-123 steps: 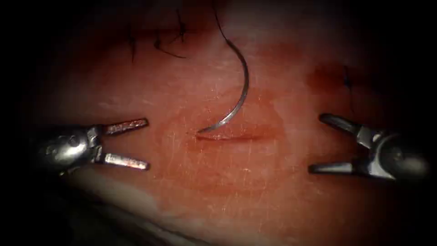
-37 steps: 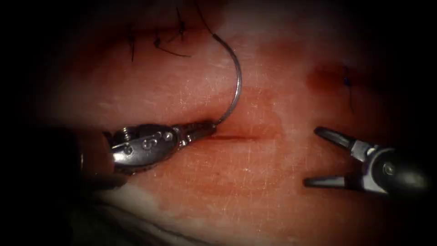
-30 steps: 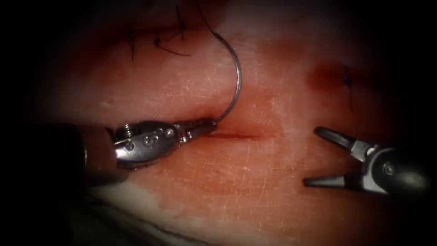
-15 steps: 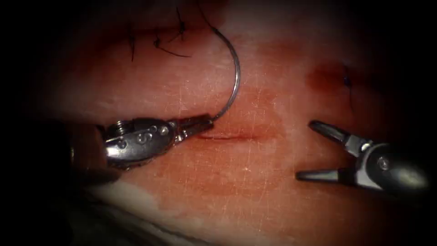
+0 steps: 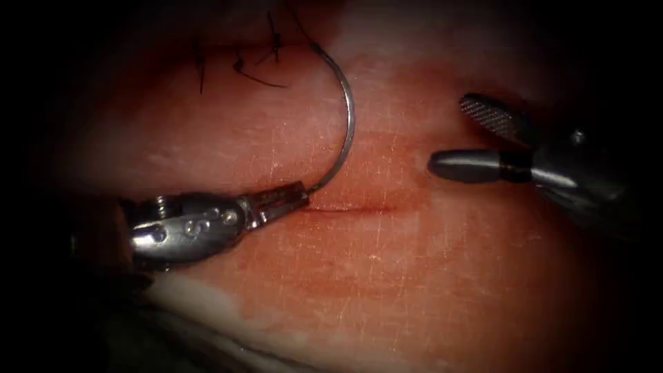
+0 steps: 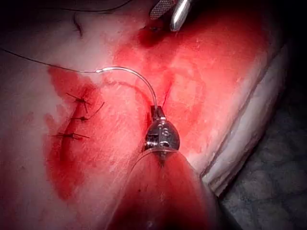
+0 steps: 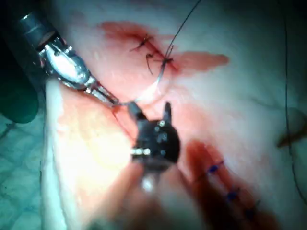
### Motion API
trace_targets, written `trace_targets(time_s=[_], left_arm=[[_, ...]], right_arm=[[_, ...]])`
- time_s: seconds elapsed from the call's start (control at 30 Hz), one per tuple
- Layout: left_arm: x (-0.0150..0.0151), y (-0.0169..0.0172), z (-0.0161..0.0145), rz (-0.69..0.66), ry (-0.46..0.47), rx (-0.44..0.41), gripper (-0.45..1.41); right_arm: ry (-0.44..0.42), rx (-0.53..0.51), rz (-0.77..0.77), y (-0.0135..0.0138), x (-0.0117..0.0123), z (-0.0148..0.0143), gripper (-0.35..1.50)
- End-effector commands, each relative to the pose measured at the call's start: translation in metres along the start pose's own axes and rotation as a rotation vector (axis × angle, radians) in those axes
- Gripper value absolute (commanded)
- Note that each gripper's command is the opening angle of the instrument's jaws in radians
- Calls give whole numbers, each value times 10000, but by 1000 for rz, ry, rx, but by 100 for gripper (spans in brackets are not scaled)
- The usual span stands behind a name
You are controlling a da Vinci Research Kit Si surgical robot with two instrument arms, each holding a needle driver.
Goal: Wound Closure
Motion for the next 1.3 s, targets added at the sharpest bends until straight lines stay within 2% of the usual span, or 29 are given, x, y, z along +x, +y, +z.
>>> trace_targets(time_s=[0.03, 0.17, 0.33, 0.7, 0.87, 1.0, 1.07, 1.13, 1.23, 1.3], left_arm=[[-3, 7, 5, 25, -5, 6, -45], [6, 9, -2, 127, -15, 24, -45], [13, 11, -8, 184, -15, 37, -45], [28, 9, -26, 267, 18, 75, -45], [32, 14, -26, 290, 15, 81, -45], [32, 15, -24, 290, 17, 80, -45], [31, 15, -23, 290, 19, 78, -45], [31, 15, -23, 291, 19, 78, -45], [31, 16, -23, 290, 19, 78, -45], [31, 16, -23, 291, 20, 75, -45]], right_arm=[[-17, 15, 11, -1, 2, 16, 74], [-48, 65, 69, -4, 6, 35, 74], [-57, 92, 84, -6, 10, 50, 75], [-60, 92, 72, 3, 10, 66, 74], [-59, 89, 71, 7, 10, 69, 74], [-61, 88, 75, 6, 15, 70, 67], [-56, 89, 77, 5, 17, 71, 60], [-55, 88, 78, 4, 18, 73, 40], [-59, 102, 77, 3, 19, 75, -35], [-62, 112, 74, 3, 19, 76, -35]])
